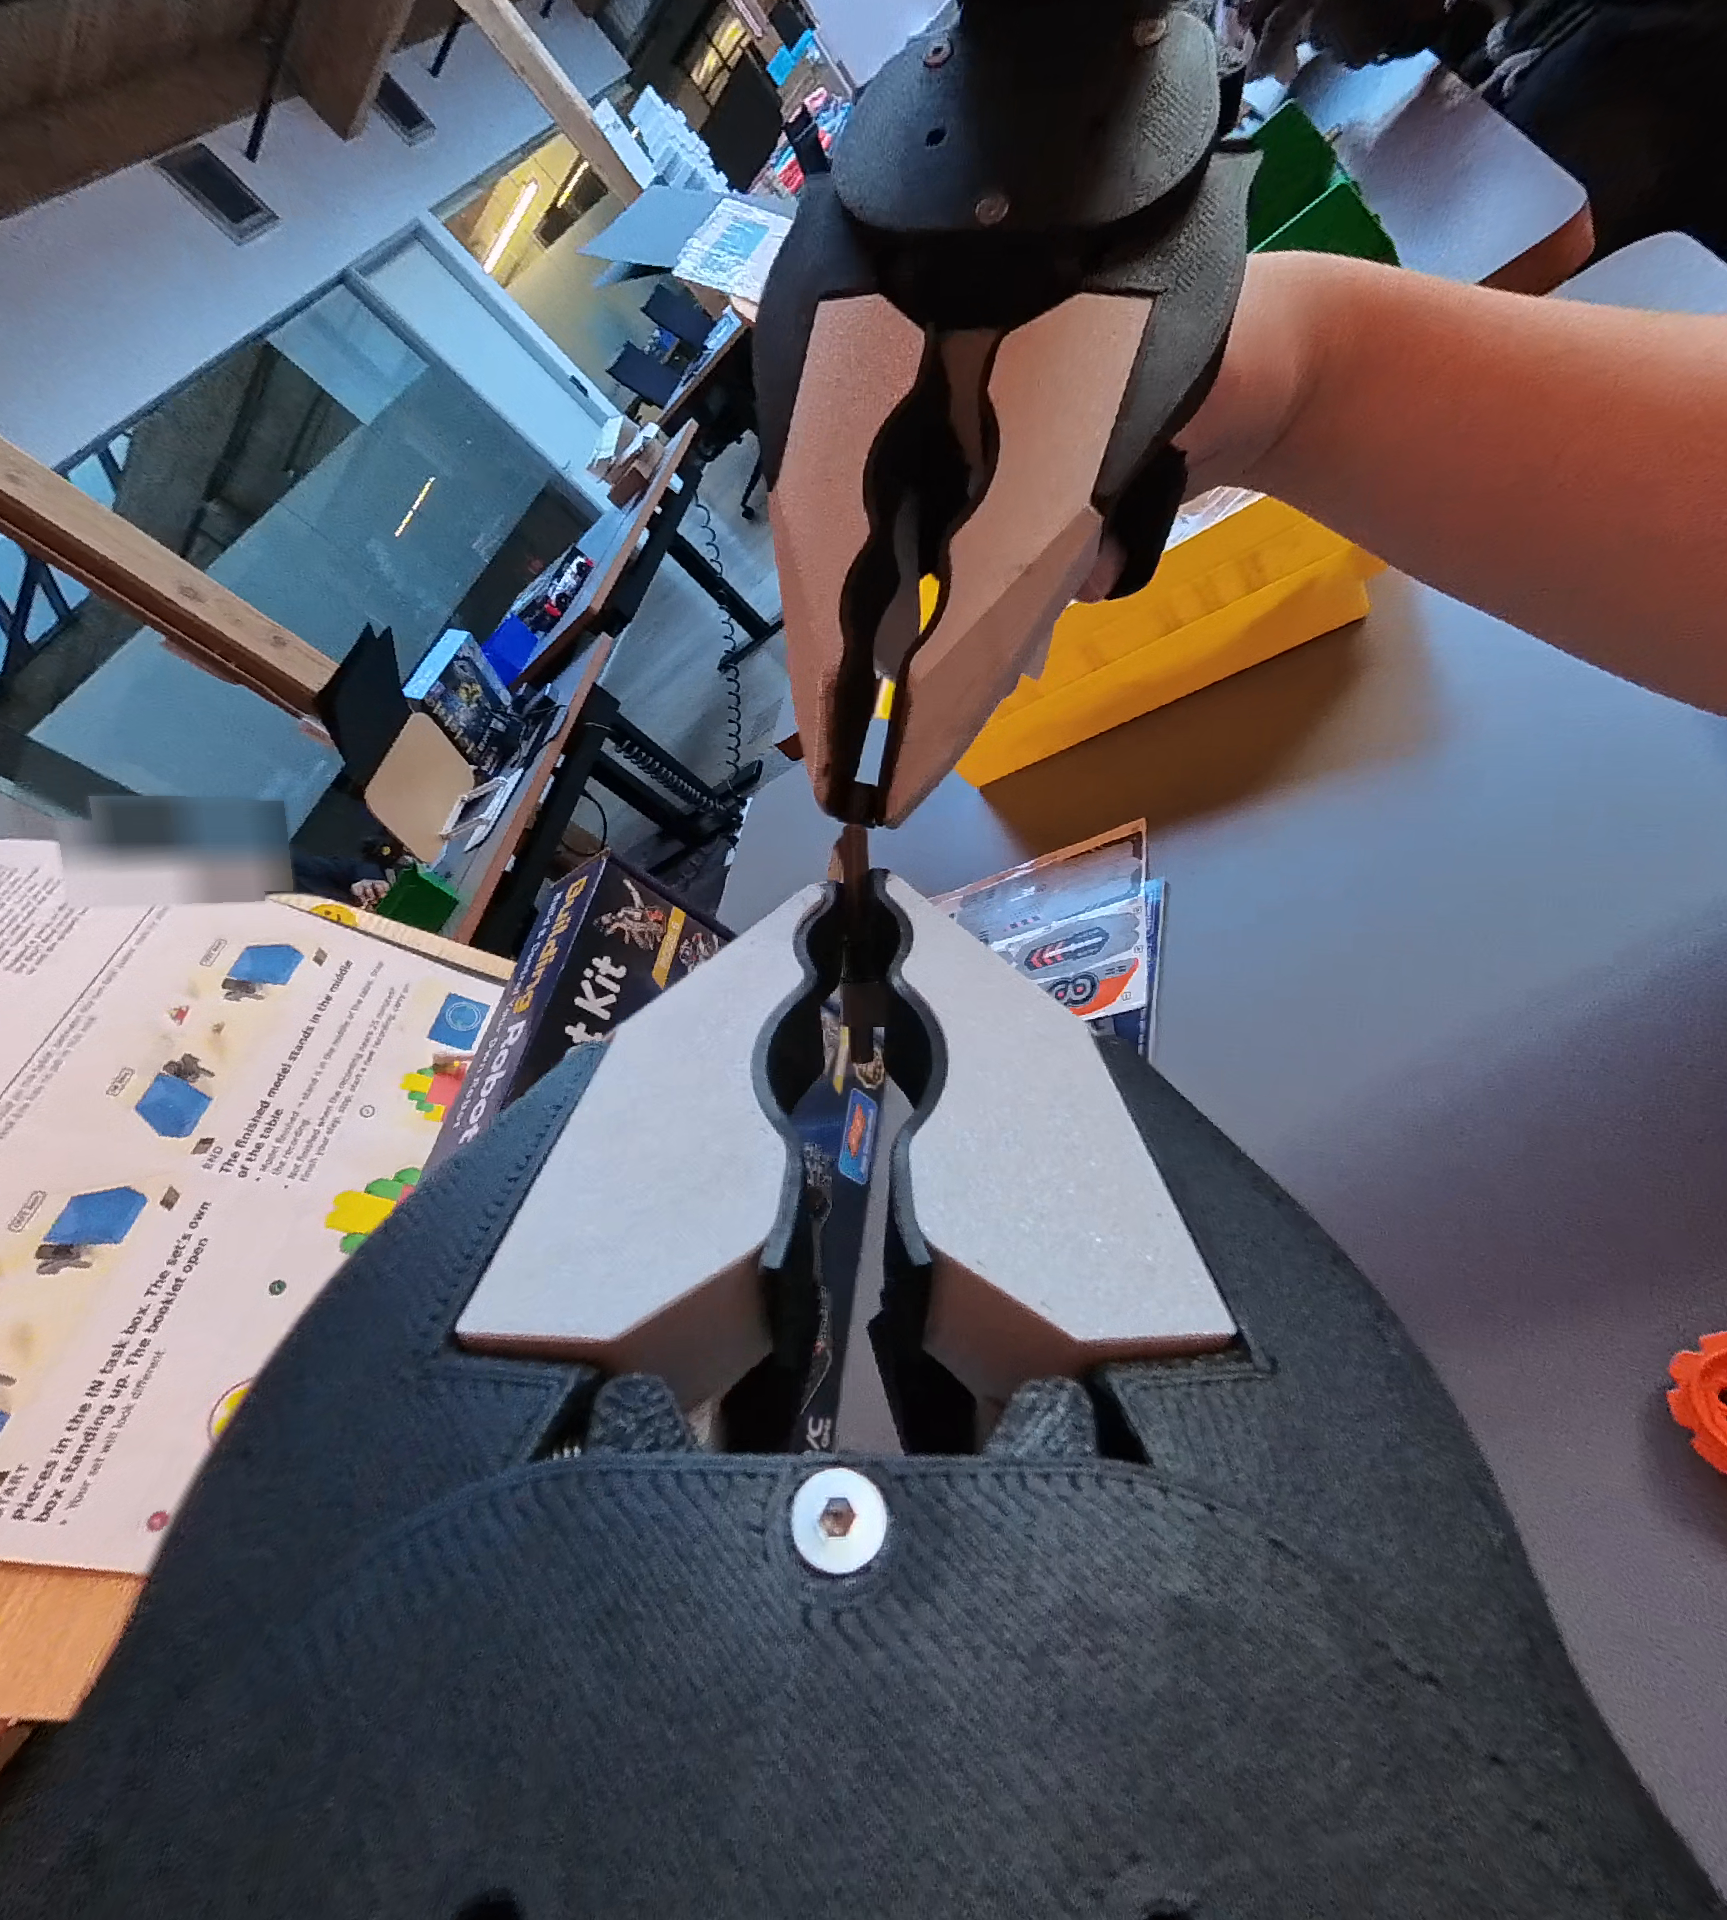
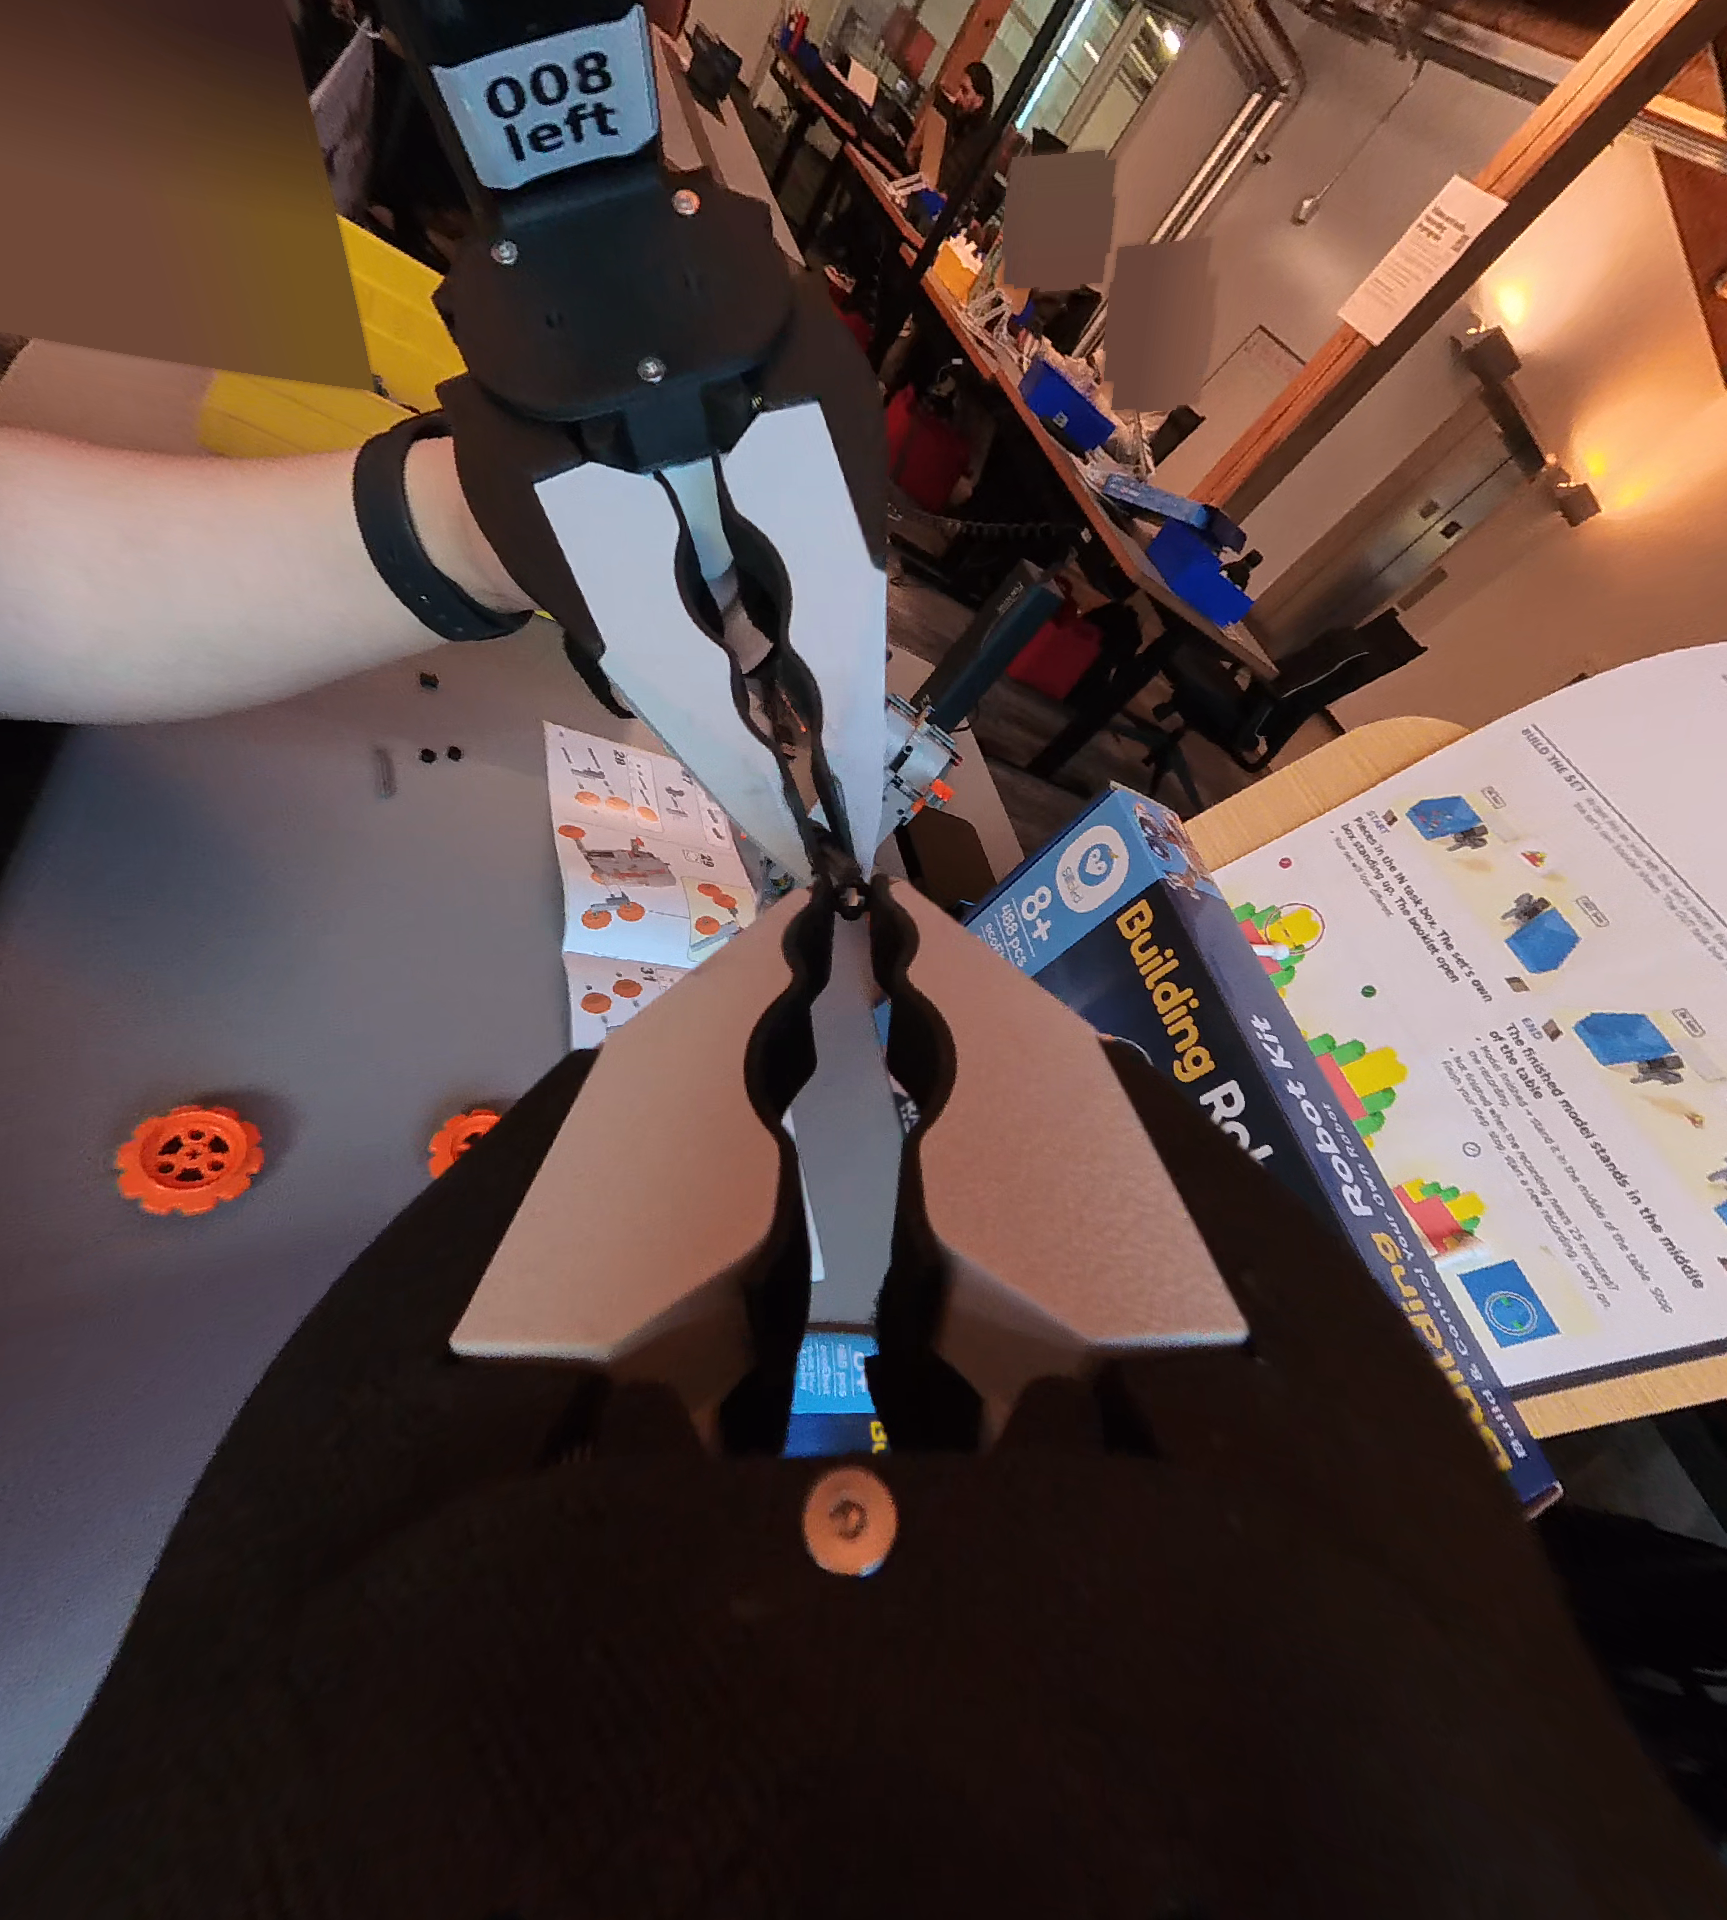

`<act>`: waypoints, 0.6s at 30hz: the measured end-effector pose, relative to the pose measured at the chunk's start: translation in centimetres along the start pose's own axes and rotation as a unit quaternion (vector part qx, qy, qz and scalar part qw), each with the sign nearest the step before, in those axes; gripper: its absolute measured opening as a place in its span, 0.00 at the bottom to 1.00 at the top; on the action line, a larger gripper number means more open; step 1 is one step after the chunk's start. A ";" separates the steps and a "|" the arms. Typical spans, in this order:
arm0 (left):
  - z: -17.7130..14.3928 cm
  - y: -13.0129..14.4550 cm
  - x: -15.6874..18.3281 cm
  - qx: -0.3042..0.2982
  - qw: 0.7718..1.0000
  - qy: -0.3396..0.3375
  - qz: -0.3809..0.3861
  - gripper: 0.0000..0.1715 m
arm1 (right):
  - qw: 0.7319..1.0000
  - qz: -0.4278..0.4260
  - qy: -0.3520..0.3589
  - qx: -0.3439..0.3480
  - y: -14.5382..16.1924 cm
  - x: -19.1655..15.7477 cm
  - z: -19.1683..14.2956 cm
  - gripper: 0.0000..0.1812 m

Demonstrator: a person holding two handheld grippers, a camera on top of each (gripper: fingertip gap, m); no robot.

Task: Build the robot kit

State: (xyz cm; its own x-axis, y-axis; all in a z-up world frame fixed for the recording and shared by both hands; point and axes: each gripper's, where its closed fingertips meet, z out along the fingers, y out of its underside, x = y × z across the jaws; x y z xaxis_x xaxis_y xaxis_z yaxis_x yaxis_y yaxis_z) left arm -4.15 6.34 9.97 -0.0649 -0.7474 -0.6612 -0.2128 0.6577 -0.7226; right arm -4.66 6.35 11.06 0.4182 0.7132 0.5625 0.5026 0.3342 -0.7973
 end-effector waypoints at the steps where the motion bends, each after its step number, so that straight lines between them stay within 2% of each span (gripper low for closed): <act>1: 0.0 -0.1 0.2 0.000 1.000 0.007 -0.003 0.00 | 1.000 -0.001 -0.001 0.004 -0.2 -0.1 -0.1 0.03; 3: 0.1 -0.1 0.6 -0.001 1.000 0.020 -0.013 0.00 | 1.000 0.001 -0.006 0.011 -0.4 -0.3 -0.1 0.03; 5: 0.3 -0.1 1.0 -0.006 0.999 0.031 -0.025 0.00 | 0.999 0.005 -0.040 0.011 -0.5 -1.5 0.1 0.03; 9: 0.5 0.1 1.3 -0.017 0.999 0.039 -0.030 0.00 | 1.000 0.001 -0.008 -0.010 -0.1 -0.6 0.0 0.03; 13: 0.3 -0.3 1.0 -0.003 0.999 0.038 -0.039 0.00 | 1.000 0.009 0.000 -0.006 -0.3 -0.4 -1.0 0.03; 18: 0.2 -0.6 1.3 0.005 0.998 0.049 -0.042 0.00 | 1.000 0.010 -0.009 -0.024 0.3 -0.7 -0.4 0.03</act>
State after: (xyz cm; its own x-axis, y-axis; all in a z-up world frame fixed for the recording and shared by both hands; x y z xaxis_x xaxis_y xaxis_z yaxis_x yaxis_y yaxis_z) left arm -3.95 5.00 9.52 -0.1428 -0.8051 -0.5756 -0.2109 0.5930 -0.7771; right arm -4.48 5.67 10.49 0.4144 0.7304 0.5429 0.5311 0.2904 -0.7960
